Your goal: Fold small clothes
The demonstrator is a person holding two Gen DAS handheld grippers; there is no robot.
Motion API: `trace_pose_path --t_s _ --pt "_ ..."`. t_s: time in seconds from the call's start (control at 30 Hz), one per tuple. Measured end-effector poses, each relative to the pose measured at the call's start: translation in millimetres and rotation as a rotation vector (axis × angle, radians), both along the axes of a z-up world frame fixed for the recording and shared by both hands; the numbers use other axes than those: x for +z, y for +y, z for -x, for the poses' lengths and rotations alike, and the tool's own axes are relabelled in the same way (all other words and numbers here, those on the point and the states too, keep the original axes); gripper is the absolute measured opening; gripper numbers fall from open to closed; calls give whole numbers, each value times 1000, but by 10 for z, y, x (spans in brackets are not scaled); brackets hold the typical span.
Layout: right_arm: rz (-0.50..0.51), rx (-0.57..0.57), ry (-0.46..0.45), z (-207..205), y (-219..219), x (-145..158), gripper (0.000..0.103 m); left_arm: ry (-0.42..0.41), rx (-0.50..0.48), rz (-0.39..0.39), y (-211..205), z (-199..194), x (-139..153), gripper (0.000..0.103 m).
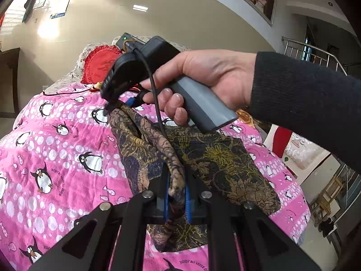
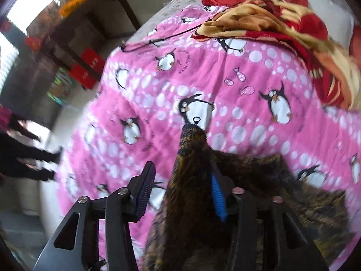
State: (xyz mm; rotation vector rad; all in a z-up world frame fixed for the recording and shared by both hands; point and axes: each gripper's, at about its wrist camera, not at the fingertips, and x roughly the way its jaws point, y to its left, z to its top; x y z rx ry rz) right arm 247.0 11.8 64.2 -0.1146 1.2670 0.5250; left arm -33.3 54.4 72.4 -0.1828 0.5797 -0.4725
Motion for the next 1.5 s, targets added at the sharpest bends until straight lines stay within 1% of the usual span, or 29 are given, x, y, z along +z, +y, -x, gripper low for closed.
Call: trace_pose_path --t_s 0.03,0.07,0.1,0.2,0.27,0.33,0.47,0.6,0.73,0.87,1.0,1.13,1.17,1.23,1.27,1.3,1.37,1.4,1.47,1.5 --pt "13 2 -3 -5 -11 -4 32 -1 -2 0 -3 10 14 10" --pt "12 -4 0 -5 -46 8 25 -2 -4 0 -10 16 31 10" --pt "2 -7 -4 6 -86 39 21 0 -12 6 -18 19 42 10" --pt "-12 -6 -26 53 -278 191 20 -12 -57 2 -128 45 110 10" --pt "-19 -17 -38 78 -461 301 20 -9 -106 19 -253 62 139 10" --pt "-27 -39 -45 116 -748 395 20 -2 -138 32 -401 79 144 10" --pt "-11 -86 -48 231 -1408 472 19 2 -225 0 -842 135 121 9" --pt "-23 -136 -40 381 -2057 437 19 29 -315 -8 -1339 204 70 9" --pt "-7 -194 -21 520 -2677 332 19 50 -390 -22 -1835 257 4 9" --pt "-26 -230 -6 625 -3146 192 19 70 -425 -50 -2228 299 -94 9" --pt "-54 -251 10 665 -3391 -6 19 108 -437 -92 -2501 291 -276 9" --pt "-76 -291 10 672 -3561 -270 20 182 -452 -132 -2643 224 -516 10" --pt "-87 -309 15 675 -3615 -353 24 202 -460 -132 -2658 219 -569 10" --pt "-121 -347 8 708 -3708 -396 31 222 -473 -127 -2642 247 -610 13" --pt "-145 -372 -8 738 -3762 -369 31 230 -486 -120 -2621 278 -603 17" --pt "-157 -407 -37 788 -3825 -304 32 240 -507 -116 -2579 324 -569 24" --pt "-151 -479 -114 927 -3932 -121 32 241 -524 -103 -2440 412 -478 30" --pt "-146 -495 -160 1039 -3957 5 32 232 -516 -97 -2314 453 -393 30" --pt "-179 -437 -217 1295 -3898 220 32 189 -480 -99 -2067 487 -246 31" --pt "-207 -357 -250 1521 -3766 334 32 166 -442 -108 -1922 472 -183 32"
